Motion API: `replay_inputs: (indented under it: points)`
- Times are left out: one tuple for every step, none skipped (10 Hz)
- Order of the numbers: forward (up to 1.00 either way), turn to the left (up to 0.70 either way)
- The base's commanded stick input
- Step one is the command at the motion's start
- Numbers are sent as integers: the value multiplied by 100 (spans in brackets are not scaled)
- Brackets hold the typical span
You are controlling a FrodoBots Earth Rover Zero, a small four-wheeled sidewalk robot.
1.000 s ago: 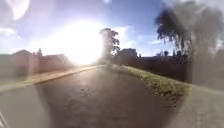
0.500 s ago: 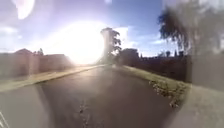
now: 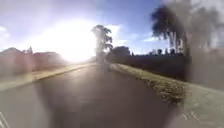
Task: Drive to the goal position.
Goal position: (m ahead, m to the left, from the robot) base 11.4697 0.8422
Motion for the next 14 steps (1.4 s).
replay_inputs:
  points:
    - [100,0]
    - [100,0]
    - [100,0]
    - [100,0]
    - [100,0]
    - [100,0]
    - [100,0]
    - [100,0]
    - [100,0]
    - [100,0]
    - [100,0]
    - [100,0]
    - [100,0]
    - [100,0]
